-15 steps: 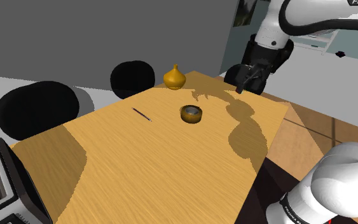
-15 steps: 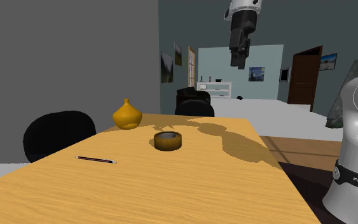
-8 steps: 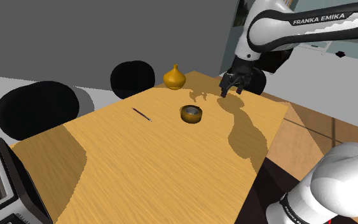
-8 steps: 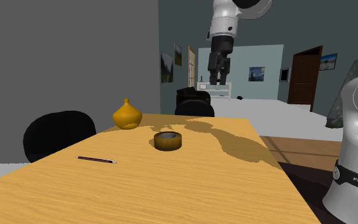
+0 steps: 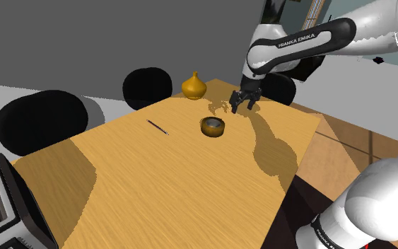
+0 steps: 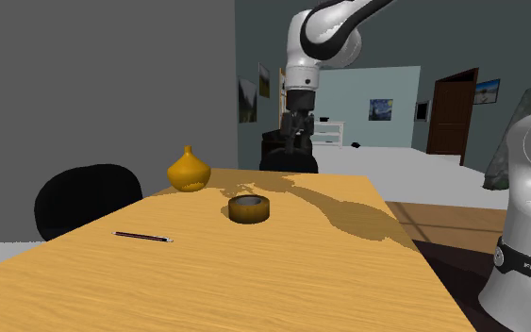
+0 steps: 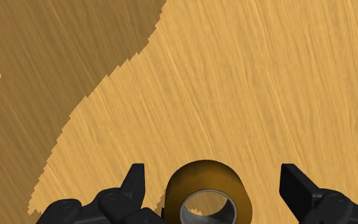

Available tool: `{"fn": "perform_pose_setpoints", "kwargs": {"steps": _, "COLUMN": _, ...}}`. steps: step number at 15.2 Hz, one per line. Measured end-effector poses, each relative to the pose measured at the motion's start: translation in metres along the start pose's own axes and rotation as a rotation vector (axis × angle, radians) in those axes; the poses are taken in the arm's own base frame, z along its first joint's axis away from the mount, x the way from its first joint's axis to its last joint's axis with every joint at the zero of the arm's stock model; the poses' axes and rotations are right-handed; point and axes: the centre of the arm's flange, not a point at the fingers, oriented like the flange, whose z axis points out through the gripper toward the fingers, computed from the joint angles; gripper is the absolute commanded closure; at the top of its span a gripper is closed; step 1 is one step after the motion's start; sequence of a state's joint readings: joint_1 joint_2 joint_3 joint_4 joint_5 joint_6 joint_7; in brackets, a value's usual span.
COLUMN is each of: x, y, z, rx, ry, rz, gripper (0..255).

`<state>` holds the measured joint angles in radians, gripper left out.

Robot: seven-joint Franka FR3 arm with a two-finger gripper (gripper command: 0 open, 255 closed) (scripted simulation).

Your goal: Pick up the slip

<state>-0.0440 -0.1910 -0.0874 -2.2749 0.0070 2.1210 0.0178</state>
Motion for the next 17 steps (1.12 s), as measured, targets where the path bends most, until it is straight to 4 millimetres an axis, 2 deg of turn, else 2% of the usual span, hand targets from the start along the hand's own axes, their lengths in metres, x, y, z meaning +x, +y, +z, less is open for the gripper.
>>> {"fn": "perform_pose_setpoints", "kwargs": {"steps": 11, "x": 0.102, "y": 0.017, "z": 0.096, "rx": -0.013, "ry": -0.014, "rz": 0.015, "gripper": 0}}
{"fn": "perform_pose_setpoints", "kwargs": {"steps": 15, "x": 0.143, "y": 0.026, "z": 0.136, "rx": -0.017, "ry": -0.019, "rz": 0.021, "gripper": 0}}
{"fn": "perform_pose_setpoints", "kwargs": {"steps": 17, "x": 0.155, "y": 0.027, "z": 0.155, "rx": -0.019, "ry": -0.022, "rz": 0.022, "gripper": 0}}
